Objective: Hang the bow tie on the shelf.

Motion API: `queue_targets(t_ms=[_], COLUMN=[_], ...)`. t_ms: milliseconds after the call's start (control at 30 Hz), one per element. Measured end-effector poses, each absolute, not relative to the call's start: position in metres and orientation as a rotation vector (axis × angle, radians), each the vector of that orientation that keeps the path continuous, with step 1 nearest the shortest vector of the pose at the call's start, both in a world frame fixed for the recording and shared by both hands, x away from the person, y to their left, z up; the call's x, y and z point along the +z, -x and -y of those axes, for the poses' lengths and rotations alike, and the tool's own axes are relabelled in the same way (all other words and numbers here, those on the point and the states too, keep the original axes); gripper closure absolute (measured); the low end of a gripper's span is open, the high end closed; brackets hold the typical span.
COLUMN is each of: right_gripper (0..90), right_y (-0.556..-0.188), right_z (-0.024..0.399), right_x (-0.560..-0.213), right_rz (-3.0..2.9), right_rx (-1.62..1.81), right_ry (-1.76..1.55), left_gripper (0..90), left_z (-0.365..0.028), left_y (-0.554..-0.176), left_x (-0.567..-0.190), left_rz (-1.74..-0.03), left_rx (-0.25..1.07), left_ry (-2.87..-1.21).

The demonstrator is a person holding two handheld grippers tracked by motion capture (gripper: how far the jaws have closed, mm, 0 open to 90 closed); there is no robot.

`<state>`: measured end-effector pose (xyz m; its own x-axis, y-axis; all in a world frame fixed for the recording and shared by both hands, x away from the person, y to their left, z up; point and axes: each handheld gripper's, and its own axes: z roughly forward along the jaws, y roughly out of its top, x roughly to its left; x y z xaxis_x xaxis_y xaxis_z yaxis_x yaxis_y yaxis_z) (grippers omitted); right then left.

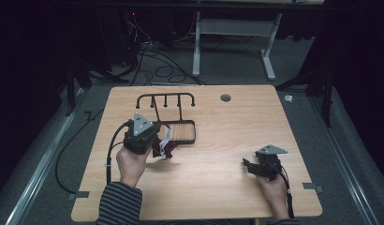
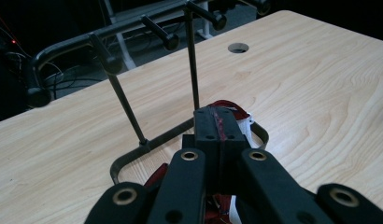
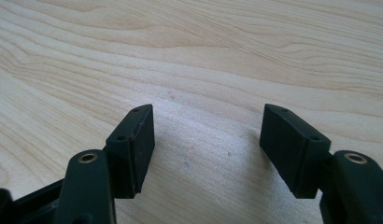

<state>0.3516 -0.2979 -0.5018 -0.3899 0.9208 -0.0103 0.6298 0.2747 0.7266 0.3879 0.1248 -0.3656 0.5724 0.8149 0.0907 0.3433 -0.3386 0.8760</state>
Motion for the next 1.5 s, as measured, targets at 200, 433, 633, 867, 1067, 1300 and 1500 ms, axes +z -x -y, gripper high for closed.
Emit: queue_targets(t_ms=[200,433,633,867,1067,1300,1500], right_gripper=[36.9,36.9,37.0,37.0,36.9,36.9,36.9], right_y=[-0.352,-0.352,-0.352,-0.352,-0.352,-0.352,-0.352], right_z=[0.298,0.298,0.298,0.298,0.298,0.298,0.298], right_x=[-0.502,-0.502,-0.502,-0.502,-0.502,-0.502,-0.502], right_rz=[-2.118,-2.118,-2.118,-2.118,-2.118,-2.118,-2.118], right_rx=[0.904,0.904,0.903,0.905,0.905,0.906,0.908], right_ry=[-1.396,-1.394,-1.395,-1.394,-1.395,-1.396,-1.394], left_gripper=[90.0,90.0,90.0,90.0,90.0,90.0,90.0], left_z=[-0.126,-0.131,-0.136,-0.139,-0.140,-0.139,-0.139], left_y=[-0.394,-0.404,-0.411,-0.419,-0.425,-0.432,-0.439], left_x=[-0.360,-0.352,-0.349,-0.347,-0.344,-0.340,-0.339], left_rz=[-0.933,-0.950,-0.964,-0.984,-0.999,-1.009,-1.025], left_rx=[0.682,0.694,0.697,0.696,0.704,0.719,0.729], left_ry=[-1.911,-1.892,-1.878,-1.863,-1.848,-1.842,-1.840])
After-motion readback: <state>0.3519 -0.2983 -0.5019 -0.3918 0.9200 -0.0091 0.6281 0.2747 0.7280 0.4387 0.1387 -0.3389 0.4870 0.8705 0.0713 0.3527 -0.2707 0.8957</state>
